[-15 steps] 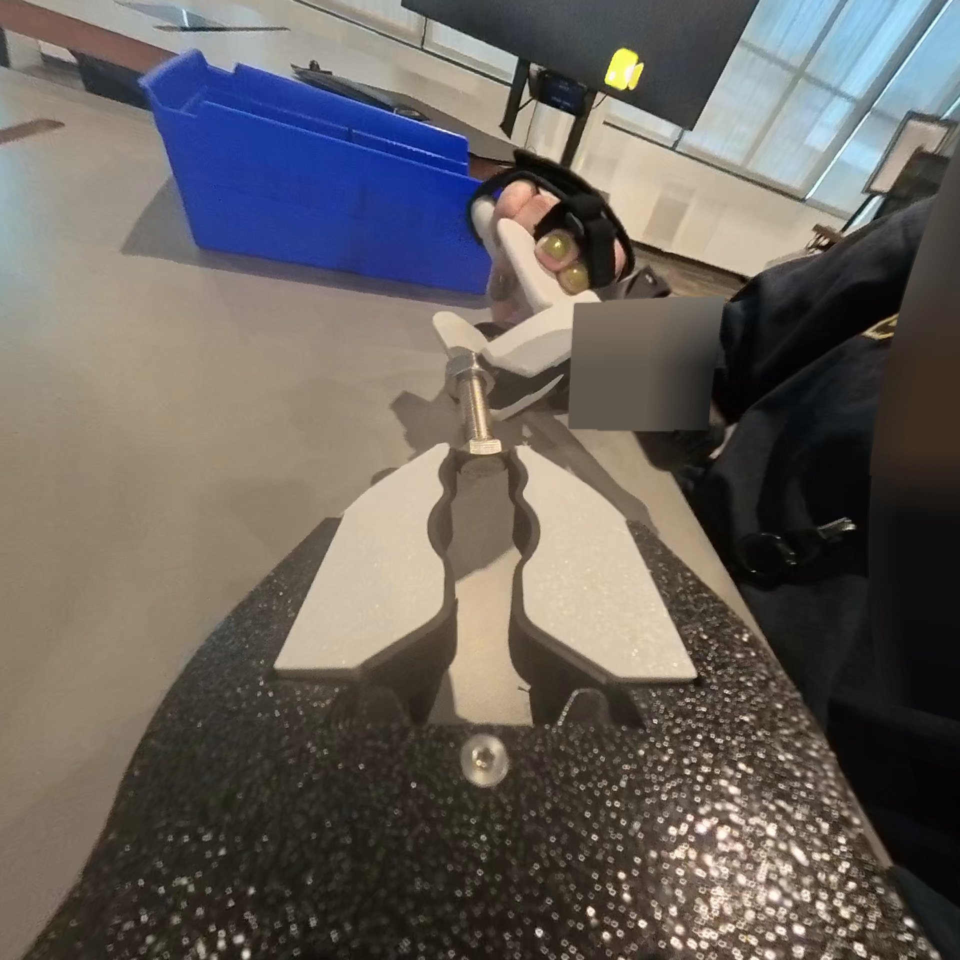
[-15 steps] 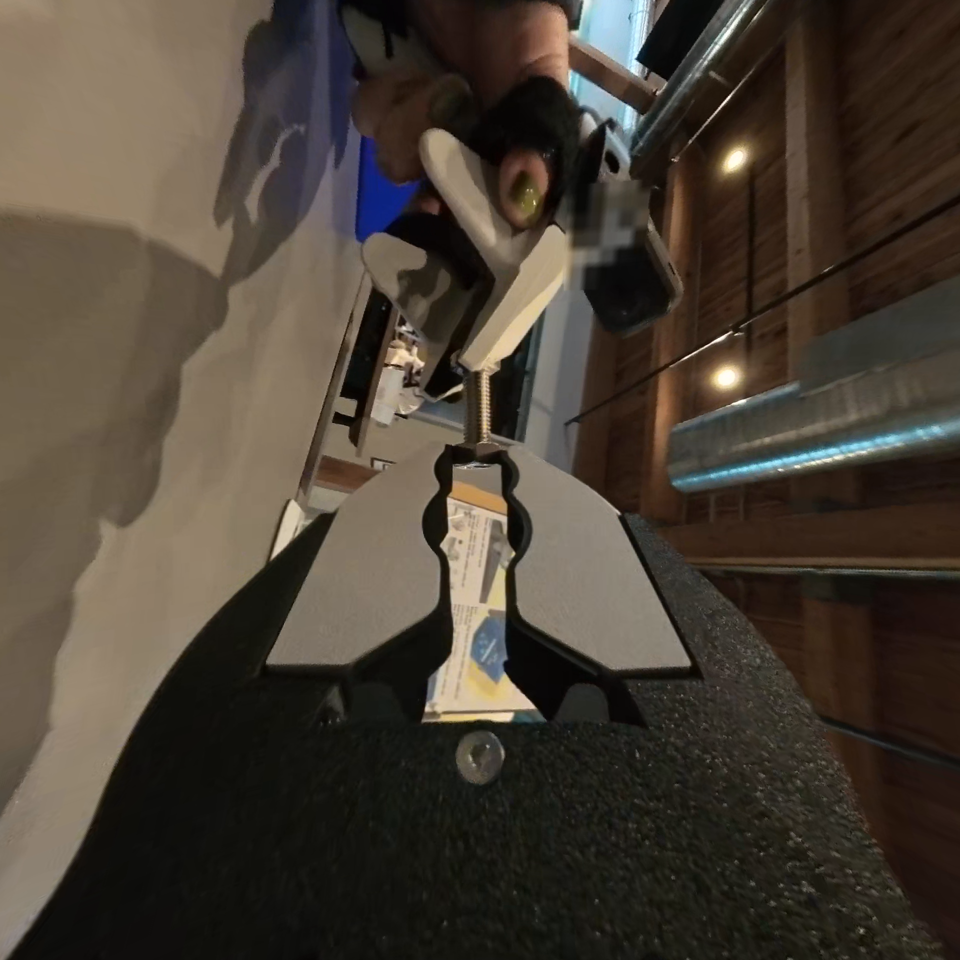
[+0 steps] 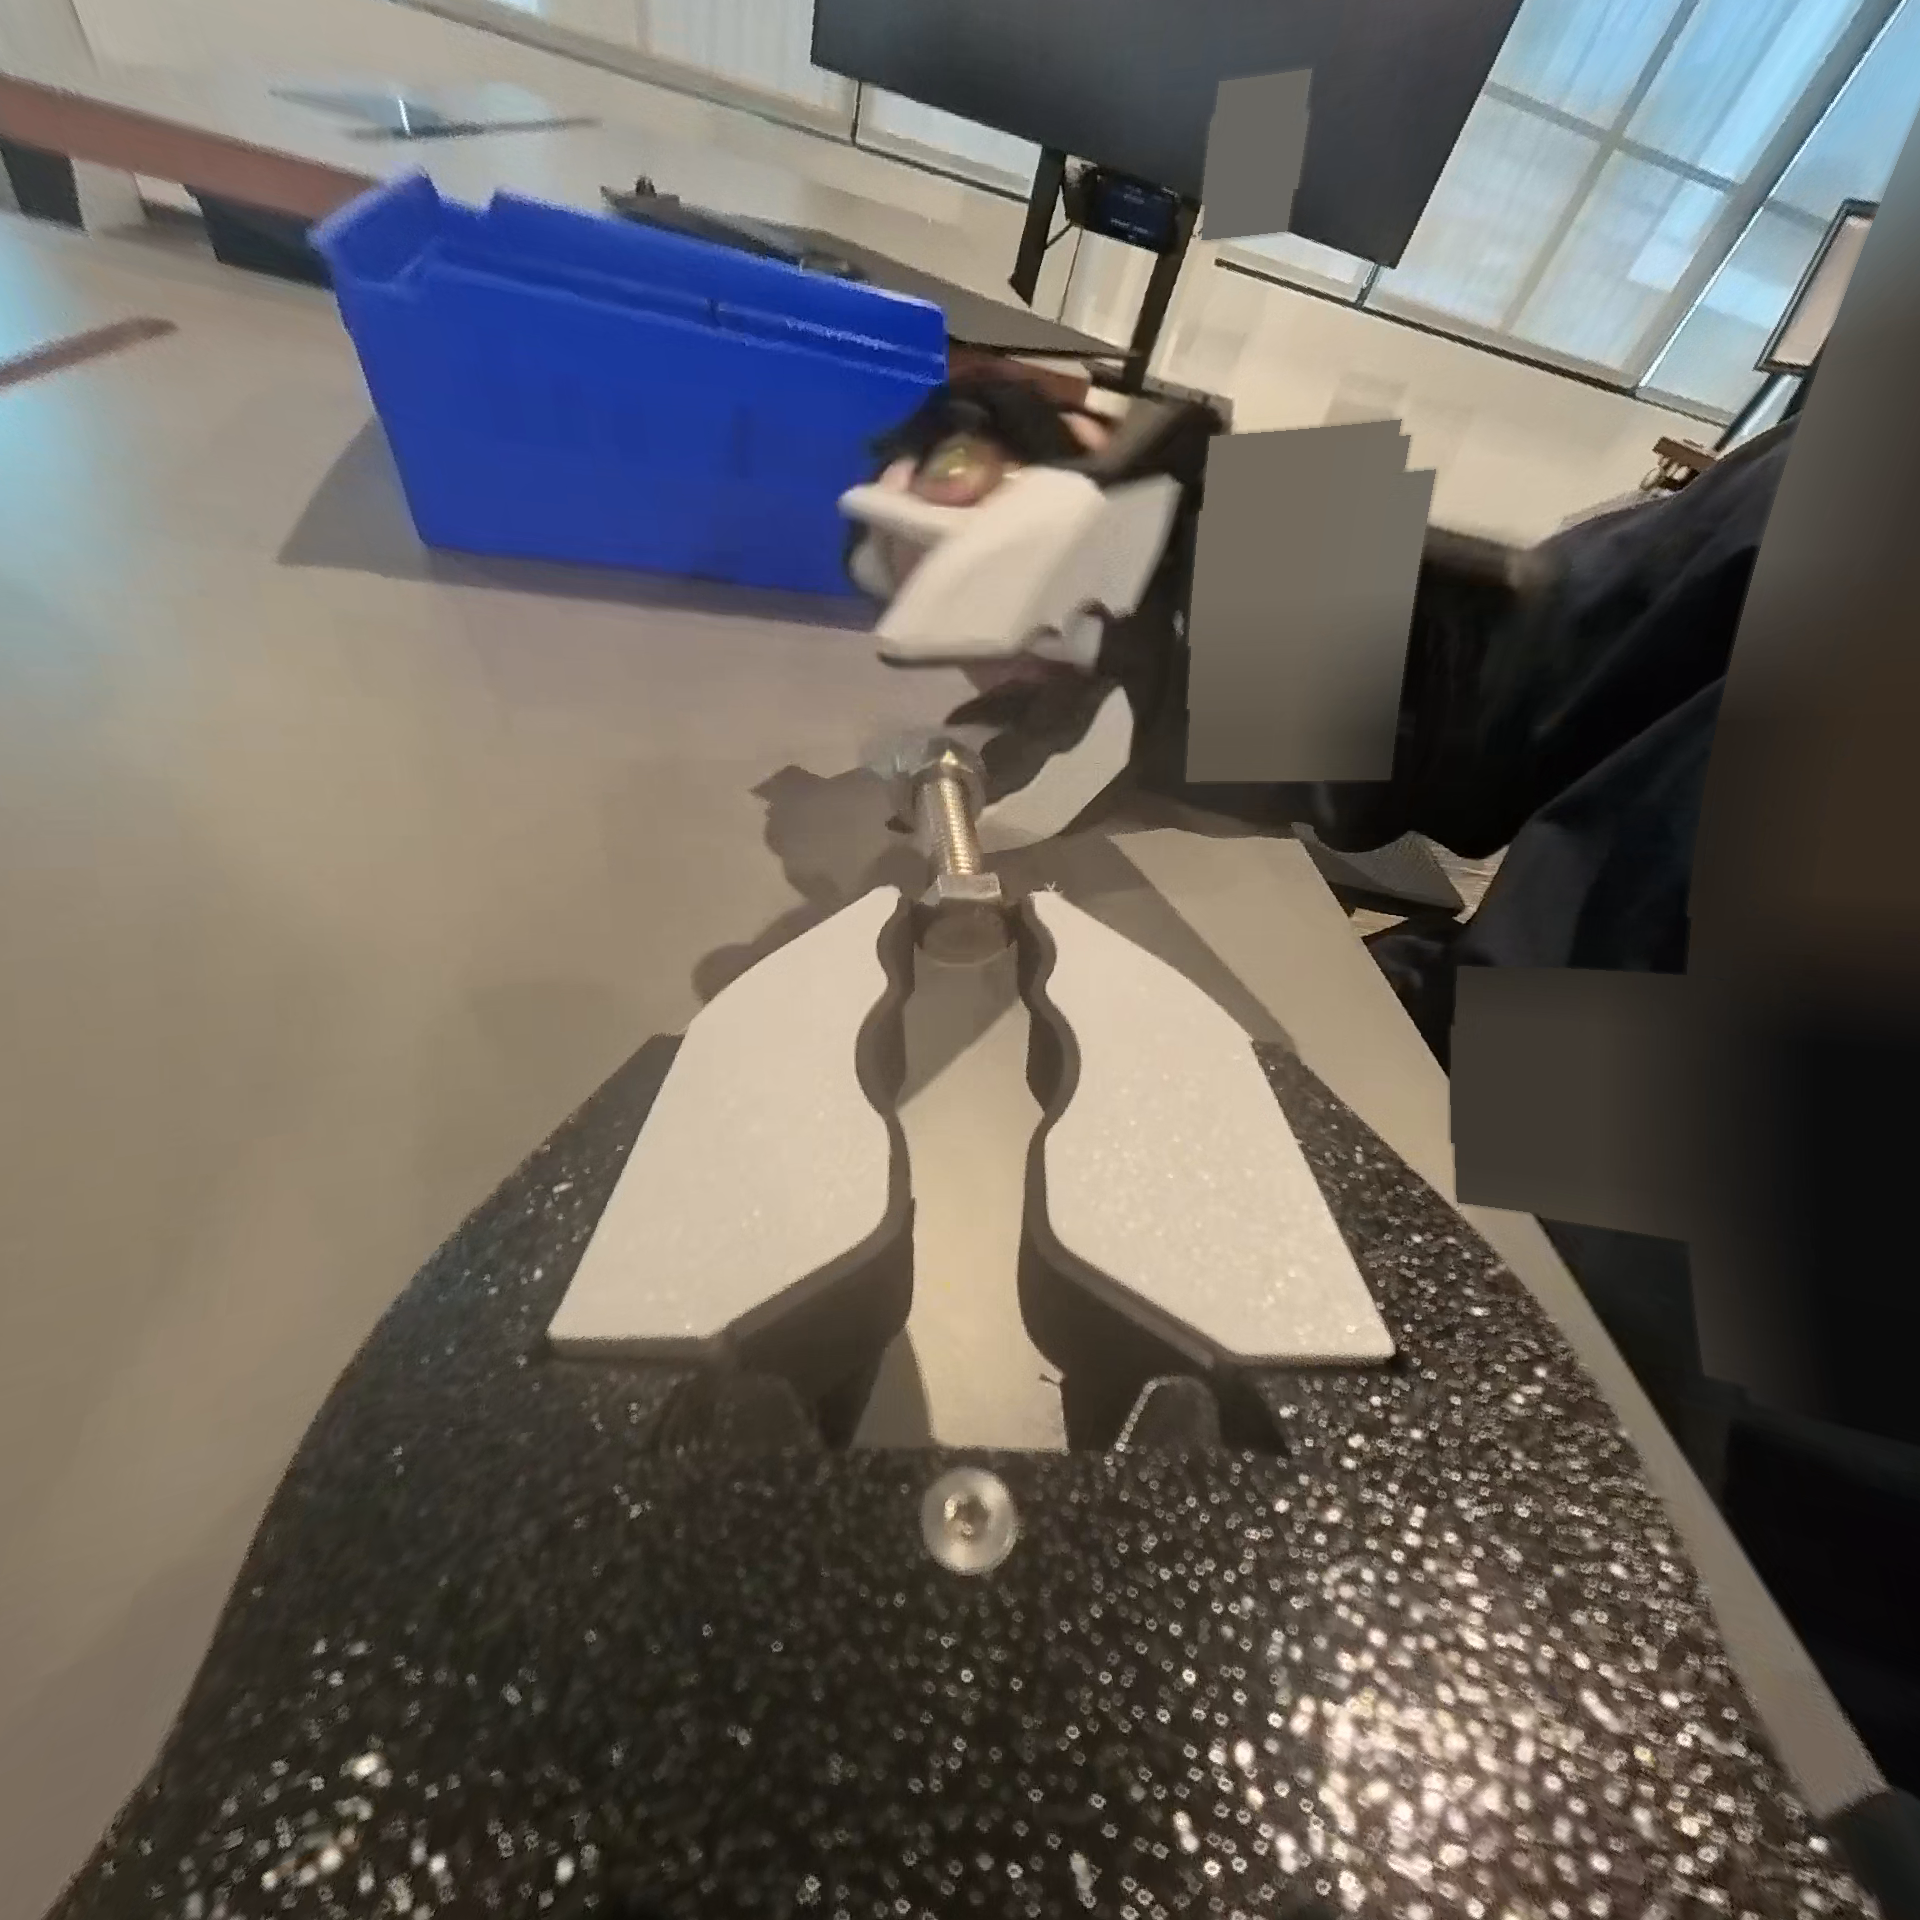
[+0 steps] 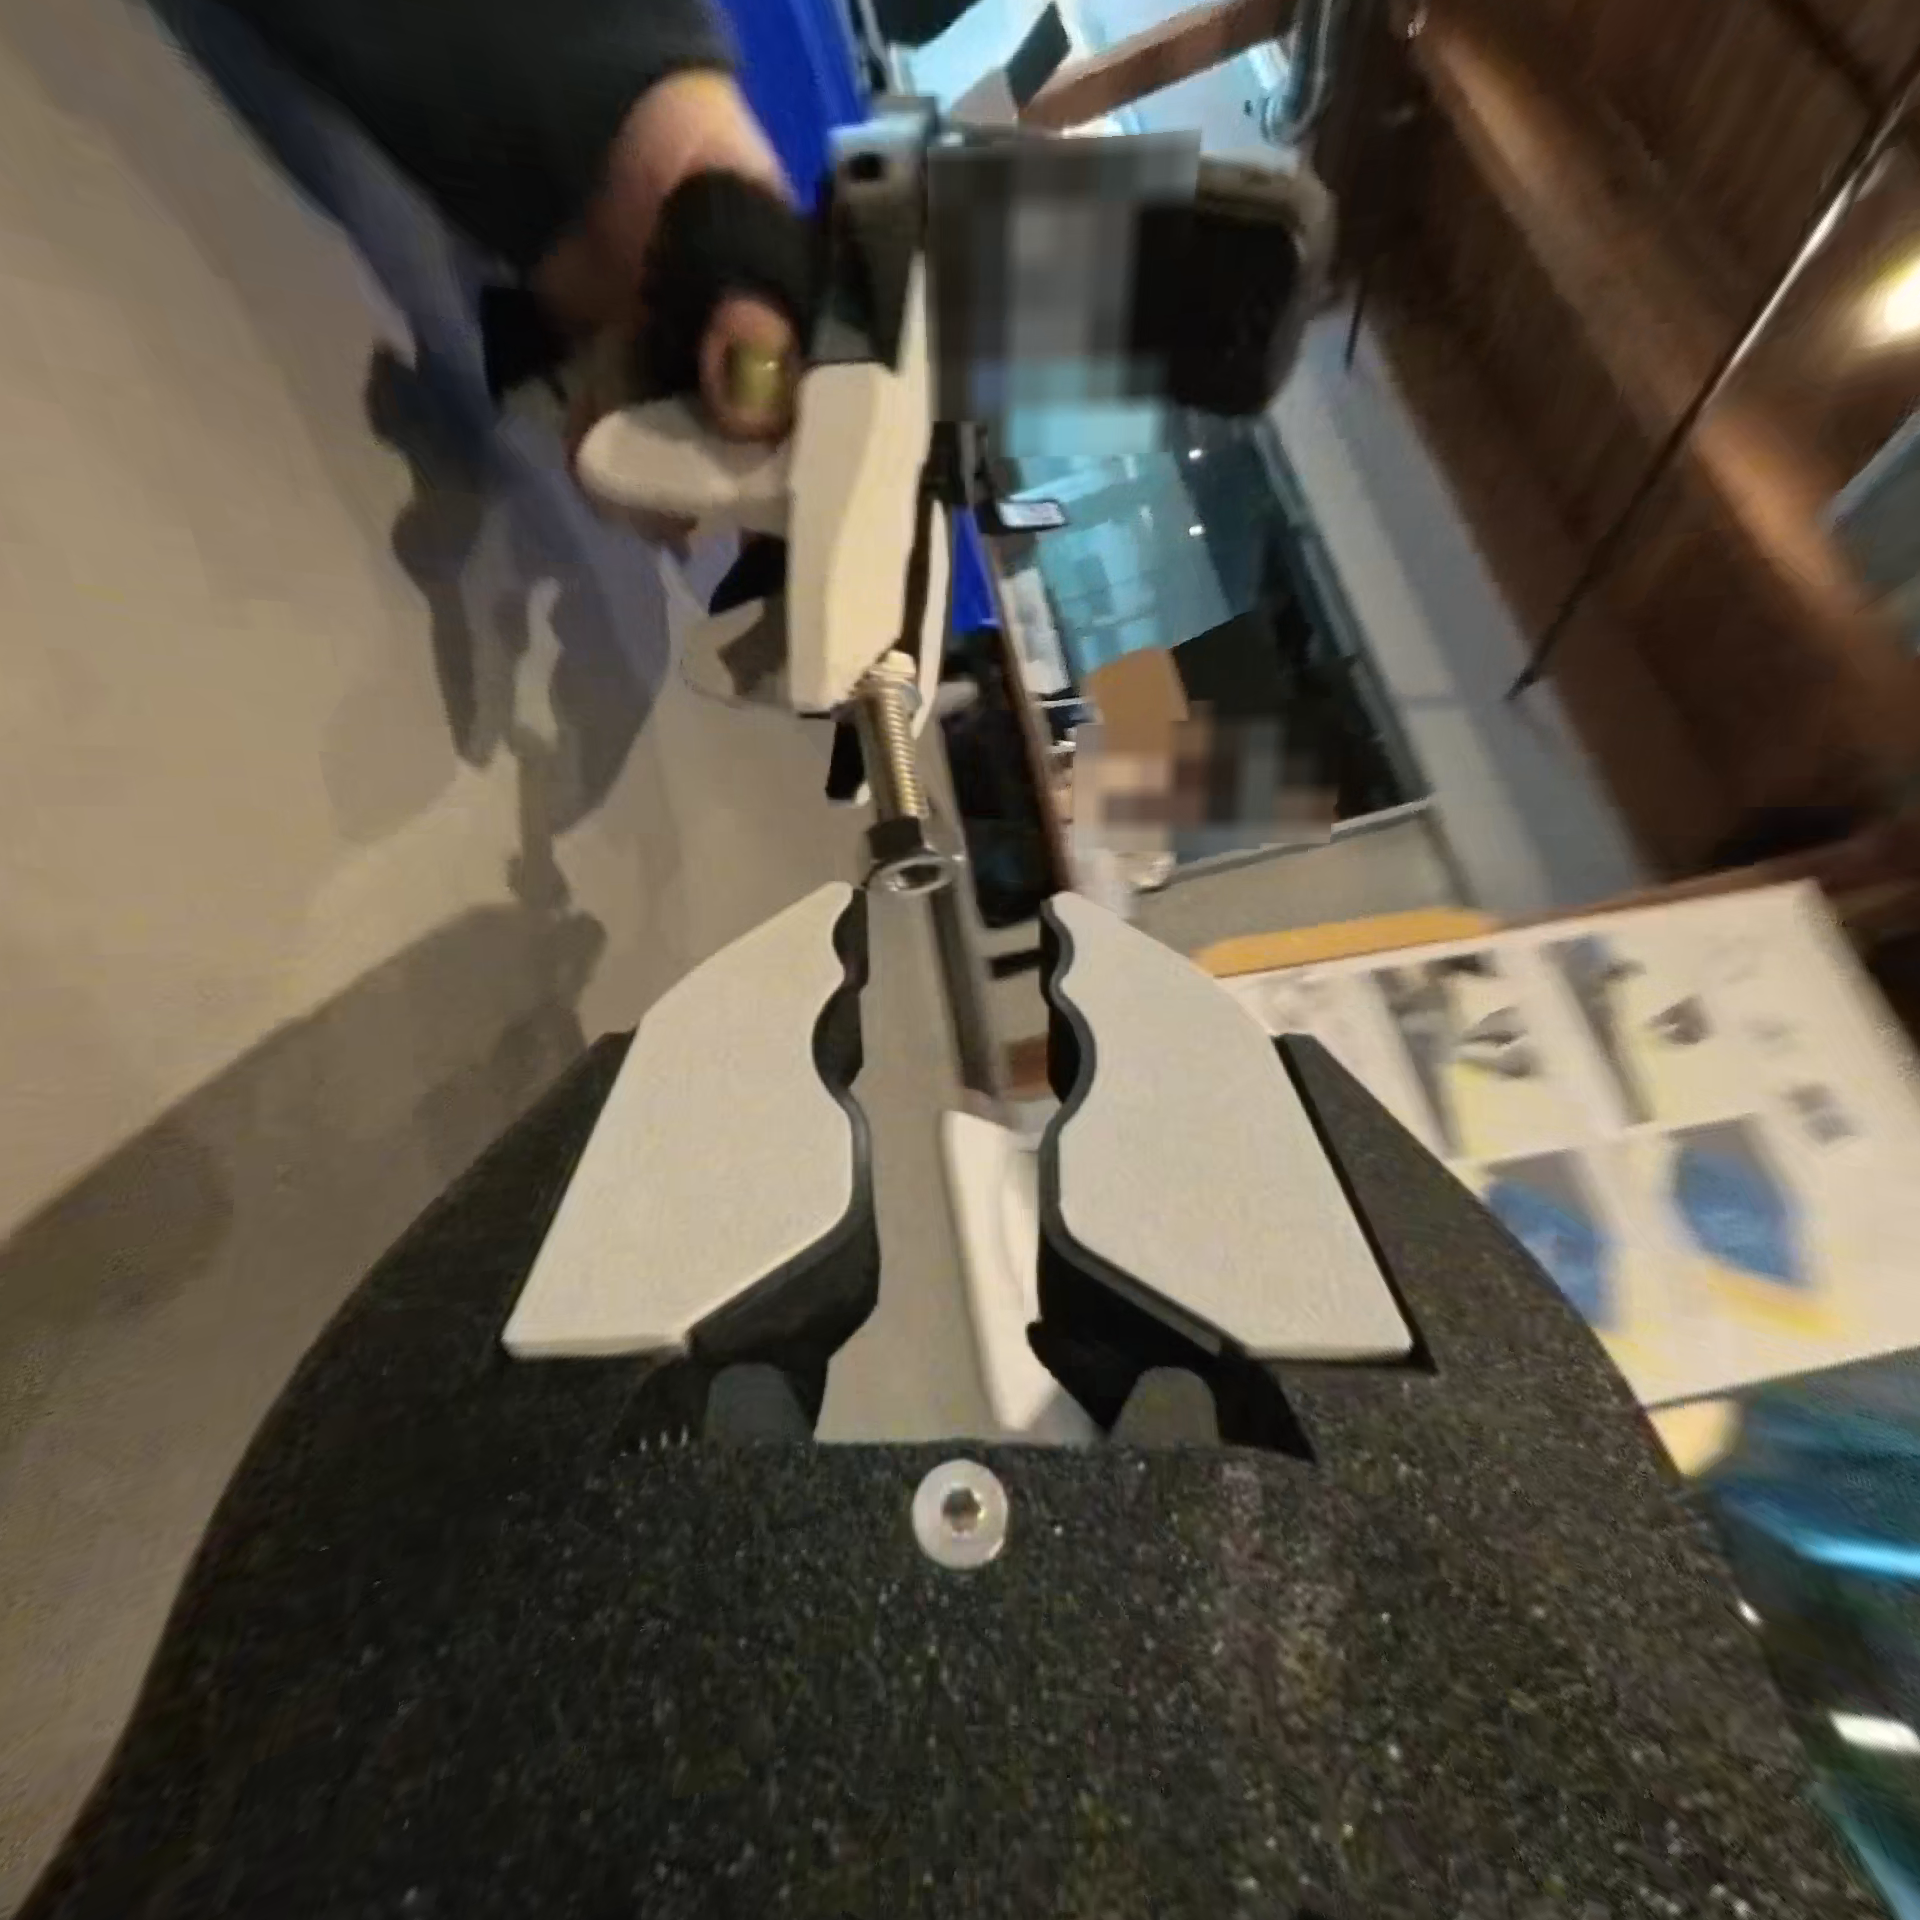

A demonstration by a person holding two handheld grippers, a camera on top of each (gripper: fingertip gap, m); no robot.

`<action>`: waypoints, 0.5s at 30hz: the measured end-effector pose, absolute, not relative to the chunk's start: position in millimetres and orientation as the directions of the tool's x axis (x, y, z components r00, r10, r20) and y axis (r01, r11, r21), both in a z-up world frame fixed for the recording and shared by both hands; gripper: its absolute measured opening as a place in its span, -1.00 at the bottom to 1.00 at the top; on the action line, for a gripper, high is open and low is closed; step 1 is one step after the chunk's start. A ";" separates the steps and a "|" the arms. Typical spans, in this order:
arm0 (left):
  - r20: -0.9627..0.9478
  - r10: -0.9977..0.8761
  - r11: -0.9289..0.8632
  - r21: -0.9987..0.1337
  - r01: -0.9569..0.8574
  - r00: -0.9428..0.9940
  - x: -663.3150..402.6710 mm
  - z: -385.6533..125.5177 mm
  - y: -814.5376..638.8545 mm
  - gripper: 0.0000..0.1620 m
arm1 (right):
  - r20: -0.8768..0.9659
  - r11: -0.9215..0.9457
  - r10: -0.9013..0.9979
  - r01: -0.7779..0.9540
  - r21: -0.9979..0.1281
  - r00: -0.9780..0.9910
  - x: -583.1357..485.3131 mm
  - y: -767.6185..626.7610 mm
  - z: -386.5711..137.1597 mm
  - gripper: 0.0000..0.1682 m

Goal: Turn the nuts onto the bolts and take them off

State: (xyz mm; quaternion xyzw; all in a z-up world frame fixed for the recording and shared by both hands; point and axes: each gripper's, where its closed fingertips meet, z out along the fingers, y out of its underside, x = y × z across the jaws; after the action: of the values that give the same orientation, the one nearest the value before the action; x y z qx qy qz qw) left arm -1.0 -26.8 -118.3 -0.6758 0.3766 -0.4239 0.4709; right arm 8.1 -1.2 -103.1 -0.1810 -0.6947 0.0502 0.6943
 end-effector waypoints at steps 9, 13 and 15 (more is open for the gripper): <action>0.087 -0.920 -0.143 -0.982 -0.121 0.383 0.2 -110.5 -25.4 -0.77 | 0.342 0.344 0.919 -0.025 -0.939 -0.193 18.4 -13.5 -89.9 -0.58; 0.020 -0.925 -0.072 -0.990 -0.122 0.380 5.2 -106.9 -26.5 -0.78 | 0.065 0.093 0.952 0.082 -0.992 -0.298 14.4 -16.4 -102.0 -0.62; -0.028 -0.923 -0.031 -0.989 -0.146 0.385 8.3 -107.8 -26.5 -0.78 | -0.047 -0.011 0.941 0.110 -0.994 -0.334 12.7 -18.9 -104.1 -0.63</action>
State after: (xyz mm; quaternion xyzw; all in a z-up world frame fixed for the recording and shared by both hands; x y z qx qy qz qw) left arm 8.3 -26.5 -107.8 -0.6248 0.4275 -0.3535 0.5495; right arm 12.7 -18.9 -104.1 -0.4404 -0.5965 0.5580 0.3726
